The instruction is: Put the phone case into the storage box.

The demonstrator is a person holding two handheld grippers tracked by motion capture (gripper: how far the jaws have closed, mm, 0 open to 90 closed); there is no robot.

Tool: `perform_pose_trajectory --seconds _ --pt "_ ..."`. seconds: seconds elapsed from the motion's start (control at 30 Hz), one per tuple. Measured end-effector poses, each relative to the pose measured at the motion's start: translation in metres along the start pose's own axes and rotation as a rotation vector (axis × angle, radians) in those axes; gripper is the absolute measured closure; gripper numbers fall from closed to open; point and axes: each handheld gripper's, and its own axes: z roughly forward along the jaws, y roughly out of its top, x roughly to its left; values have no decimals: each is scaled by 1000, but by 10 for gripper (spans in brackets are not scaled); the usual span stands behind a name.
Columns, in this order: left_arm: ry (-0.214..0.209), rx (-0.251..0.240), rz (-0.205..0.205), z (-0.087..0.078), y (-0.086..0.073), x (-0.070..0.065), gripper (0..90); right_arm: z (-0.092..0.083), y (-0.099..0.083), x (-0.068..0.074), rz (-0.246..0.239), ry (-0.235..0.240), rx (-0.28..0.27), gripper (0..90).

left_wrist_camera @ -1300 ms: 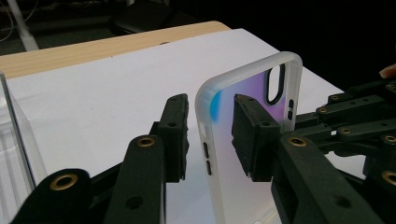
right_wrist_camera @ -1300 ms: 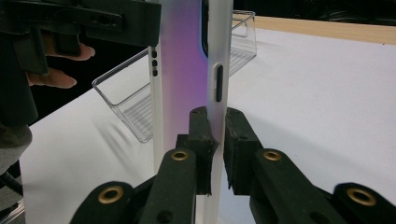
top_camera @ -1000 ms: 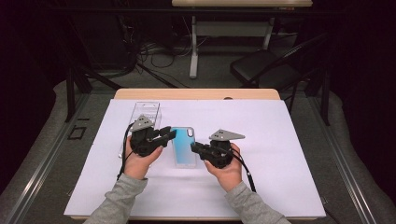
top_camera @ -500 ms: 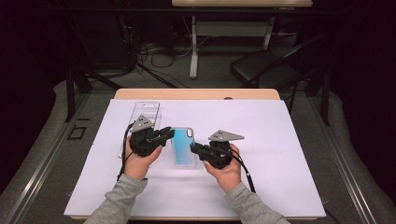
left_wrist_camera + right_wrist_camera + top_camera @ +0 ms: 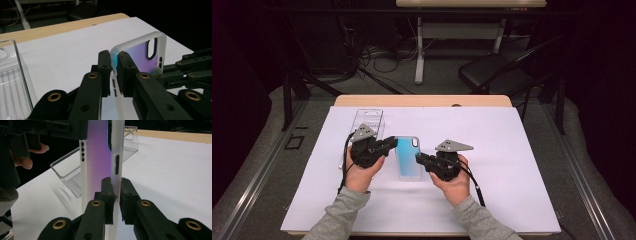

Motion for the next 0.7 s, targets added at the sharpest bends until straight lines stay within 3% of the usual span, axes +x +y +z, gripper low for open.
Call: perform_pose_trajectory --seconds 0.7 --pt "2 -2 -6 -1 0 0 834 0 0 1 0 1 -4 828"
